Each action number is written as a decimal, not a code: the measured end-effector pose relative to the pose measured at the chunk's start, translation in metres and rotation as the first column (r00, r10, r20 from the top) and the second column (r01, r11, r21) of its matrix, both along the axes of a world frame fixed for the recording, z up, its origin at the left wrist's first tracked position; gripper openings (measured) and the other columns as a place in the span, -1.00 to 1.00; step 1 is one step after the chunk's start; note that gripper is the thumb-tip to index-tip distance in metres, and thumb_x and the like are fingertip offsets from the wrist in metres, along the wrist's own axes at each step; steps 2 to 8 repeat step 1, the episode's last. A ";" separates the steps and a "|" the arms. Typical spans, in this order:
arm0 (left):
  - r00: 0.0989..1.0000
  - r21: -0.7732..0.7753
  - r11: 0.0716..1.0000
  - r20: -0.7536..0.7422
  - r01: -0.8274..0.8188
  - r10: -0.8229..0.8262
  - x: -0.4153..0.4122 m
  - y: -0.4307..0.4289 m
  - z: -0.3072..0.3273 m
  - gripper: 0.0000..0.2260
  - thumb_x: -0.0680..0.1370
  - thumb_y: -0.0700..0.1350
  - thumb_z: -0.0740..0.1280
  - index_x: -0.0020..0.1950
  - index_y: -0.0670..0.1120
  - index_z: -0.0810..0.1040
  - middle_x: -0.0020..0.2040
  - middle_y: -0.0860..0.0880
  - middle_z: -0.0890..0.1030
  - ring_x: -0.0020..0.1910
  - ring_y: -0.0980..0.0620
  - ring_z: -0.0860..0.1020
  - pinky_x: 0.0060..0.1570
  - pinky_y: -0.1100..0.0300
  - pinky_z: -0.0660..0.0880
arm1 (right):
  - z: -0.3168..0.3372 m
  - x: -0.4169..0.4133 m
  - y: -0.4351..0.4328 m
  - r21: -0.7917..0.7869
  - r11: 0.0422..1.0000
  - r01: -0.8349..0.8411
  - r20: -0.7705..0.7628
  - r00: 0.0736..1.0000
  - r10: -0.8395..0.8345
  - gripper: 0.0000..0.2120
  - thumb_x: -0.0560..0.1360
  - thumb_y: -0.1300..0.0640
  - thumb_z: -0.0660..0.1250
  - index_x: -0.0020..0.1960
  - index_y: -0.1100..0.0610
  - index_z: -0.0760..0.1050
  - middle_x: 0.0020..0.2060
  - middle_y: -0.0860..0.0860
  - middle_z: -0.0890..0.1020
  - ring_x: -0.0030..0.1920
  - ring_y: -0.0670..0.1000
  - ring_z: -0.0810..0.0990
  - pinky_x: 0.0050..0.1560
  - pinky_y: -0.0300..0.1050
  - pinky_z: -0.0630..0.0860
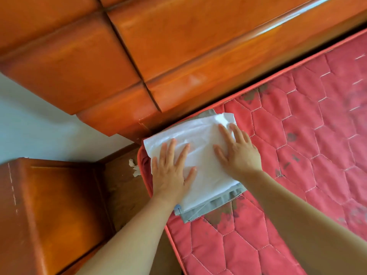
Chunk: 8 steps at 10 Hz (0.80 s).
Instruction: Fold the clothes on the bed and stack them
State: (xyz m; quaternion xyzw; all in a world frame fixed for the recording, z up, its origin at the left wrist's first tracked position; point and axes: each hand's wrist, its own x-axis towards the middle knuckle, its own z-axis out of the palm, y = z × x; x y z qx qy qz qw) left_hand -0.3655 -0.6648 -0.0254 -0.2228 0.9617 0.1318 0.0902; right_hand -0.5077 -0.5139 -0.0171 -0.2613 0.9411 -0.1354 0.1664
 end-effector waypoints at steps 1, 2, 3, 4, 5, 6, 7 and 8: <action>0.997 -0.014 1.000 0.076 0.003 -0.002 0.008 -0.007 0.028 -0.45 0.50 0.36 -0.12 0.46 0.23 0.02 0.52 0.05 0.10 0.49 -0.06 0.05 0.37 -0.25 0.07 | 0.035 0.024 -0.002 -0.022 0.999 -0.048 -0.068 0.997 0.047 -0.41 0.53 -0.24 0.02 0.48 0.00 0.14 0.45 0.05 0.23 0.43 0.18 0.19 0.31 0.17 0.30; 0.997 -0.014 1.000 0.076 0.003 -0.002 0.008 -0.007 0.028 -0.45 0.50 0.36 -0.12 0.46 0.23 0.02 0.52 0.05 0.10 0.49 -0.06 0.05 0.37 -0.25 0.07 | 0.035 0.024 -0.002 -0.022 0.999 -0.048 -0.068 0.997 0.047 -0.41 0.53 -0.24 0.02 0.48 0.00 0.14 0.45 0.05 0.23 0.43 0.18 0.19 0.31 0.17 0.30; 0.997 -0.014 1.000 0.076 0.003 -0.002 0.008 -0.007 0.028 -0.45 0.50 0.36 -0.12 0.46 0.23 0.02 0.52 0.05 0.10 0.49 -0.06 0.05 0.37 -0.25 0.07 | 0.035 0.024 -0.002 -0.022 0.999 -0.048 -0.068 0.997 0.047 -0.41 0.53 -0.24 0.02 0.48 0.00 0.14 0.45 0.05 0.23 0.43 0.18 0.19 0.31 0.17 0.30; 0.997 -0.014 1.000 0.076 0.003 -0.002 0.008 -0.007 0.028 -0.45 0.50 0.36 -0.12 0.46 0.23 0.02 0.52 0.05 0.10 0.49 -0.06 0.05 0.37 -0.25 0.07 | 0.035 0.024 -0.002 -0.022 0.999 -0.048 -0.068 0.997 0.047 -0.41 0.53 -0.24 0.02 0.48 0.00 0.14 0.45 0.05 0.23 0.43 0.18 0.19 0.31 0.17 0.30; 0.997 -0.014 1.000 0.076 0.003 -0.002 0.008 -0.007 0.028 -0.45 0.50 0.36 -0.12 0.46 0.23 0.02 0.52 0.05 0.10 0.49 -0.06 0.05 0.37 -0.25 0.07 | 0.035 0.024 -0.002 -0.022 0.999 -0.048 -0.068 0.997 0.047 -0.41 0.53 -0.24 0.02 0.48 0.00 0.14 0.45 0.05 0.23 0.43 0.18 0.19 0.31 0.17 0.30; 0.997 -0.014 1.000 0.076 0.003 -0.002 0.008 -0.007 0.028 -0.45 0.50 0.36 -0.12 0.46 0.23 0.02 0.52 0.05 0.10 0.49 -0.06 0.05 0.37 -0.25 0.07 | 0.035 0.024 -0.002 -0.022 0.999 -0.048 -0.068 0.997 0.047 -0.41 0.53 -0.24 0.02 0.48 0.00 0.14 0.45 0.05 0.23 0.43 0.18 0.19 0.31 0.17 0.30; 0.997 -0.014 1.000 0.076 0.003 -0.002 0.008 -0.007 0.028 -0.45 0.50 0.36 -0.12 0.46 0.23 0.02 0.52 0.05 0.10 0.49 -0.06 0.05 0.37 -0.25 0.07 | 0.035 0.024 -0.002 -0.022 0.999 -0.048 -0.068 0.997 0.047 -0.41 0.53 -0.24 0.02 0.48 0.00 0.14 0.45 0.05 0.23 0.43 0.18 0.19 0.31 0.17 0.30; 0.997 -0.014 1.000 0.076 0.003 -0.002 0.008 -0.007 0.028 -0.45 0.50 0.36 -0.12 0.46 0.23 0.02 0.52 0.05 0.10 0.49 -0.06 0.05 0.37 -0.25 0.07 | 0.035 0.024 -0.002 -0.022 0.999 -0.048 -0.068 0.997 0.047 -0.41 0.53 -0.24 0.02 0.48 0.00 0.14 0.45 0.05 0.23 0.43 0.18 0.19 0.31 0.17 0.30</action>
